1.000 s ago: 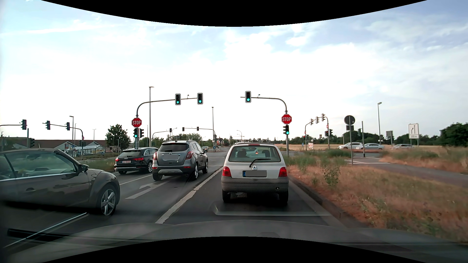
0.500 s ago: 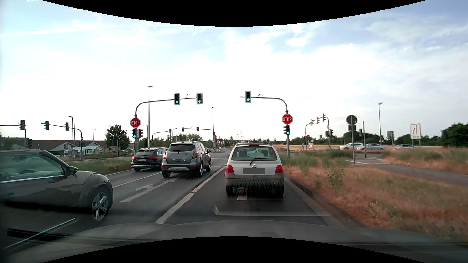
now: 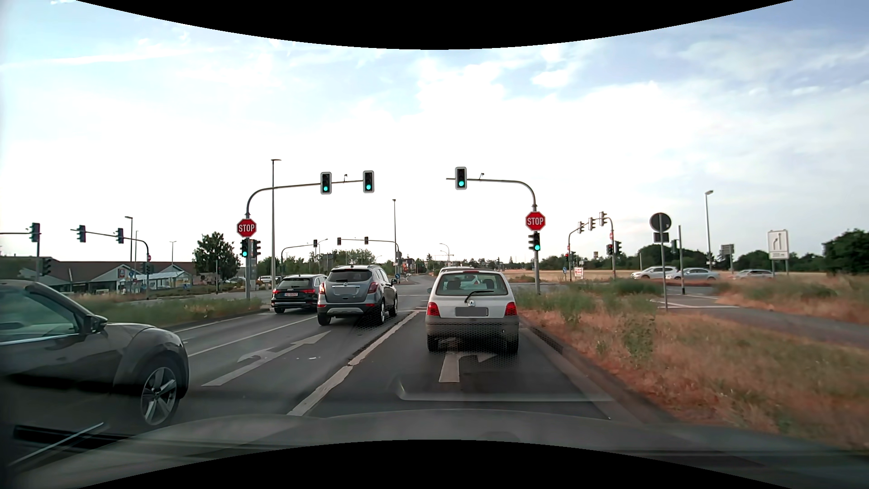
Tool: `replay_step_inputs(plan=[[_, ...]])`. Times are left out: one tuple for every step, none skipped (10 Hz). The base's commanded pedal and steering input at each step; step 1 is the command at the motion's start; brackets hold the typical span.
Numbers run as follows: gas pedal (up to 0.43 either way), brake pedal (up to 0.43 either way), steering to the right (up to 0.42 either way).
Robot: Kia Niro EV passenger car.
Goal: Follow the waypoints while adhering to traffic rules and regulations
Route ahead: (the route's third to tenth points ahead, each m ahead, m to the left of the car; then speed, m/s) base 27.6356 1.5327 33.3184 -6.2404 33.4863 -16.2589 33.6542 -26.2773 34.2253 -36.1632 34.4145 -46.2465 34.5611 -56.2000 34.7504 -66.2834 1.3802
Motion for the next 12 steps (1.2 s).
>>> replay_step_inputs(plan=[[0.228,0.0,-0.008],[0.228,0.0,-0.008],[0.248,0.0,-0.008],[0.268,0.0,-0.008],[0.268,0.0,-0.008],[0.268,0.0,-0.008],[0.268,0.0,-0.008],[0.299,0.0,-0.008],[0.319,0.0,-0.008],[0.319,0.0,-0.008],[0.319,0.0,-0.008],[0.319,0.0,-0.008]])
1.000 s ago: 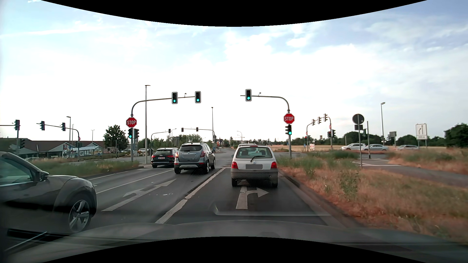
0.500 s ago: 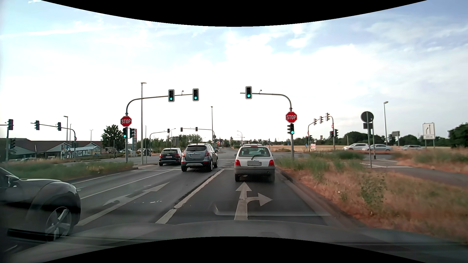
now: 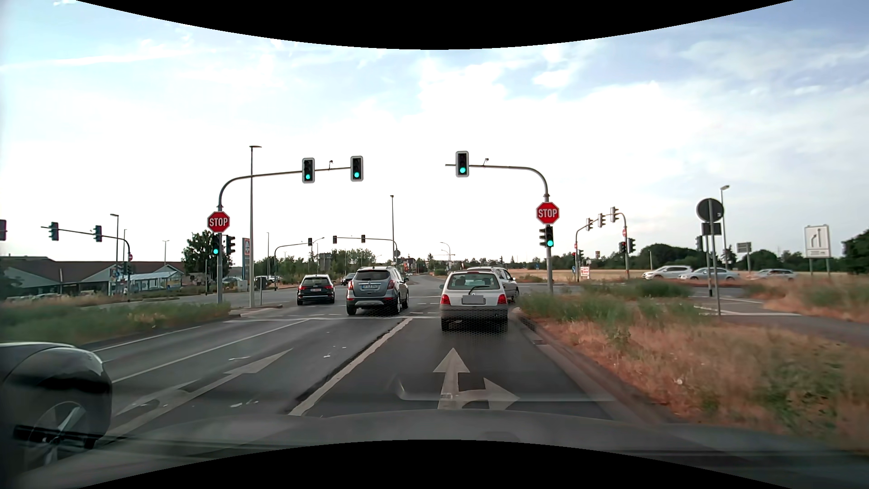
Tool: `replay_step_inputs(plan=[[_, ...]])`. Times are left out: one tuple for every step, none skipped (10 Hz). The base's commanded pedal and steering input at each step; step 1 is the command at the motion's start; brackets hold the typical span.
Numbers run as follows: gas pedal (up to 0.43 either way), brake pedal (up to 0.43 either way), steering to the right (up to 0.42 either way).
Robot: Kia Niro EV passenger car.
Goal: Follow the waypoints while adhering to traffic rules and regulations
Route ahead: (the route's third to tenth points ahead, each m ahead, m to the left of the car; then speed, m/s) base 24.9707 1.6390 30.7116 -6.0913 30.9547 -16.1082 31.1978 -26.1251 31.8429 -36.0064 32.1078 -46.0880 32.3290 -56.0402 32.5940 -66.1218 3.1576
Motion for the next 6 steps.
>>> replay_step_inputs(plan=[[0.319,0.0,-0.008],[0.311,0.0,-0.008],[0.311,0.0,-0.008],[0.311,0.0,-0.008],[0.311,0.0,-0.008],[0.311,0.0,-0.008]])
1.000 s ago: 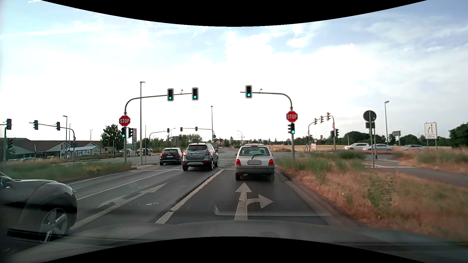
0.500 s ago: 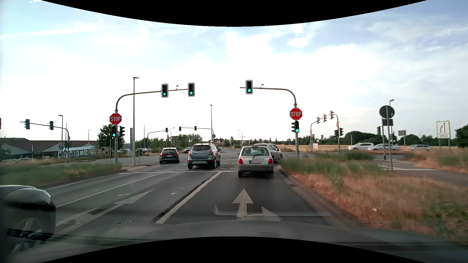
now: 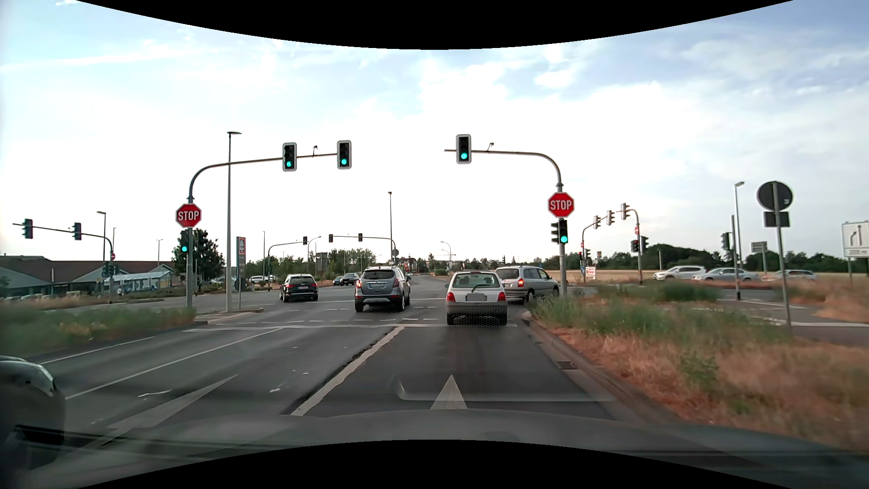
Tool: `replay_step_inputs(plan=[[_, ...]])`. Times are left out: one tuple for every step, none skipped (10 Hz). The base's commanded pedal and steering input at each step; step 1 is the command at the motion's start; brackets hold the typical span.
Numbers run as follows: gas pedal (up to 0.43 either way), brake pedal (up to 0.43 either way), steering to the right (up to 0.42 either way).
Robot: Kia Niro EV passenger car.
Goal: Follow the waypoints while adhering to traffic rules and regulations
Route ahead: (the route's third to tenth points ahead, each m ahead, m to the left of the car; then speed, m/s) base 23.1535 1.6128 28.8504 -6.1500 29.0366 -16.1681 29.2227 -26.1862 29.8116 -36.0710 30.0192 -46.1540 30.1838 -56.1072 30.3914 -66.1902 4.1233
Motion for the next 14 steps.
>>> replay_step_inputs(plan=[[0.299,0.0,-0.008],[0.24,0.0,-0.008],[0.22,0.0,-0.008],[0.209,0.0,-0.008],[0.189,0.0,-0.008],[0.157,0.0,-0.008],[0.13,0.0,-0.007],[0.098,0.0,-0.007],[0.087,0.0,-0.007],[0.079,0.0,-0.006],[0.047,0.0,-0.005],[0.047,0.0,-0.004],[0.047,0.0,-0.001],[0.0,0.0,0.003]])
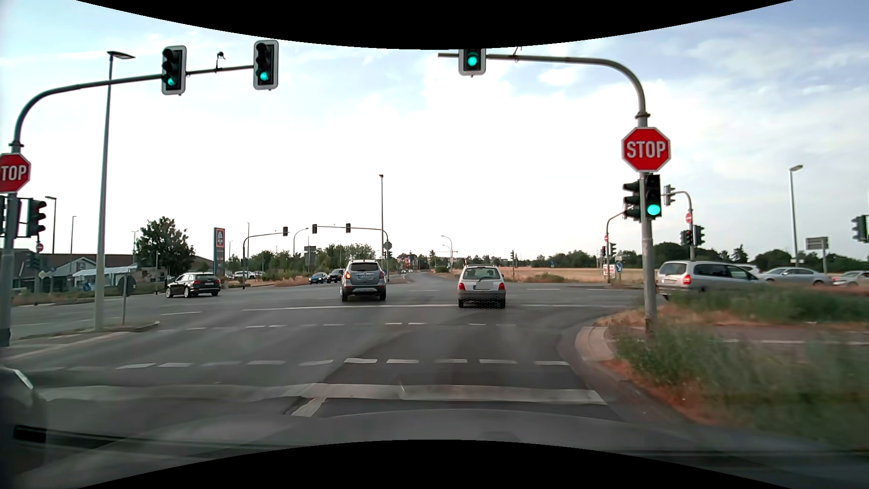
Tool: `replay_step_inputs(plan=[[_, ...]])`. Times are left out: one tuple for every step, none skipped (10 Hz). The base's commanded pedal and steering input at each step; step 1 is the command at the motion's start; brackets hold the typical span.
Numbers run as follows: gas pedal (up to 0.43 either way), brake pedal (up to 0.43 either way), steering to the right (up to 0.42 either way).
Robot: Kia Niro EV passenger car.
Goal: Follow the waypoints while adhering to traffic rules and regulations
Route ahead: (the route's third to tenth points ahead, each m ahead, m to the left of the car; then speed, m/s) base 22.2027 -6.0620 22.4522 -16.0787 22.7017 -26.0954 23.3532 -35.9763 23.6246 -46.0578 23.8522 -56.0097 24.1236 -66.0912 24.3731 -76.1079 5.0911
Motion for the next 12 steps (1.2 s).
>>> replay_step_inputs(plan=[[0.0,0.0,0.006],[0.0,0.0,0.01],[0.0,0.0,0.015],[0.0,0.0,0.023],[0.0,0.0,0.033],[0.0,0.0,0.041],[0.0,0.0,0.055],[0.0,0.0,0.067],[0.0,0.0,0.077],[0.0,0.0,0.092],[0.0,0.0,0.111],[0.0,0.0,0.13]])
